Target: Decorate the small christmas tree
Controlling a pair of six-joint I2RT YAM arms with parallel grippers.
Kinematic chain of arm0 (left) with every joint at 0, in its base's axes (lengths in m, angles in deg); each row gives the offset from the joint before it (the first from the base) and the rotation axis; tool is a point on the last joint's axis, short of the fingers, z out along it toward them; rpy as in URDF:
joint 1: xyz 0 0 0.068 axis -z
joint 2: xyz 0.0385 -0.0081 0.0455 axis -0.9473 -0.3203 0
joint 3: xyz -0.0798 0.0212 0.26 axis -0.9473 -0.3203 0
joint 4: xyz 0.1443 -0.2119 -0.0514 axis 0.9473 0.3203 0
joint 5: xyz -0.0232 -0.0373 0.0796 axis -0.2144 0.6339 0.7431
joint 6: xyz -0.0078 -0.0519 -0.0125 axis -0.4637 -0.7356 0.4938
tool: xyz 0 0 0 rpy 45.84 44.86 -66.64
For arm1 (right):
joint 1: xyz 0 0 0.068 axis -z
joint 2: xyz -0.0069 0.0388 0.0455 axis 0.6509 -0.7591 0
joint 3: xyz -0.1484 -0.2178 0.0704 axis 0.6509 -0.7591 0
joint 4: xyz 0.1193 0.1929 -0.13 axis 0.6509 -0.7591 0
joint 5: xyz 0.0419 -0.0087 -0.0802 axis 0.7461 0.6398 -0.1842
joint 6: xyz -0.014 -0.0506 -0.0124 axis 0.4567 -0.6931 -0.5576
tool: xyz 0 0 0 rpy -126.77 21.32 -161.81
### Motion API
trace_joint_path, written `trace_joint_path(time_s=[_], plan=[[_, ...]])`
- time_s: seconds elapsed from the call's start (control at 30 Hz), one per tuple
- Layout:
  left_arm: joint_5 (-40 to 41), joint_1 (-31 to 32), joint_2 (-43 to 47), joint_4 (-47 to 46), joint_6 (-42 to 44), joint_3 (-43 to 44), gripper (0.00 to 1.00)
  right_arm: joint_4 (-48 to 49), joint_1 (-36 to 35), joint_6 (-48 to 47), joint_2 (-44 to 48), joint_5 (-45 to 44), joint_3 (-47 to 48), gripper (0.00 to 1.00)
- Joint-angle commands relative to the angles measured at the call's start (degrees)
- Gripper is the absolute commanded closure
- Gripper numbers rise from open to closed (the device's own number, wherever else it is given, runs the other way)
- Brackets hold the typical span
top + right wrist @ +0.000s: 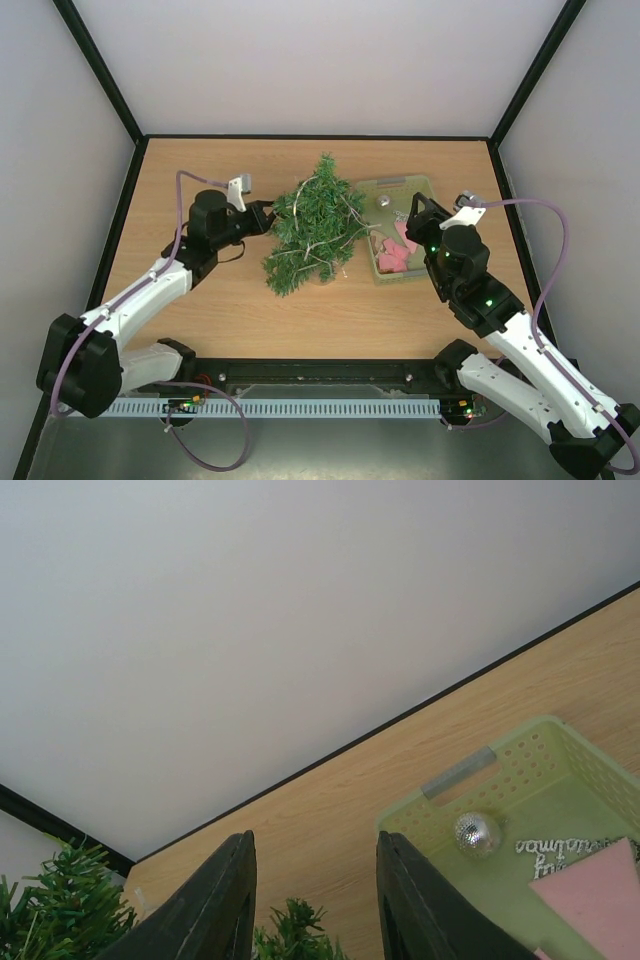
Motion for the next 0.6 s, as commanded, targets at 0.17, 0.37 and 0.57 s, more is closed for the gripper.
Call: trace_joint_path(time_s=[0.17, 0.37, 0.57], plan=[[-5.0, -0.4, -2.8, 1.0, 2.0, 3.7, 0.98, -1.6, 0.2, -1.5, -0.1, -2.0, 2.2, 0.68], [-5.2, -0.5, -5.0, 1.9, 0.7, 3.5, 0.98, -1.5, 0.2, -1.9, -0.2, -2.2, 2.7, 0.68], [-6.1, -1.0, -6.7, 4.5, 0.8, 5.3, 0.92, -1.4, 0.2, -2.4, -0.7, -2.2, 2.9, 0.67]])
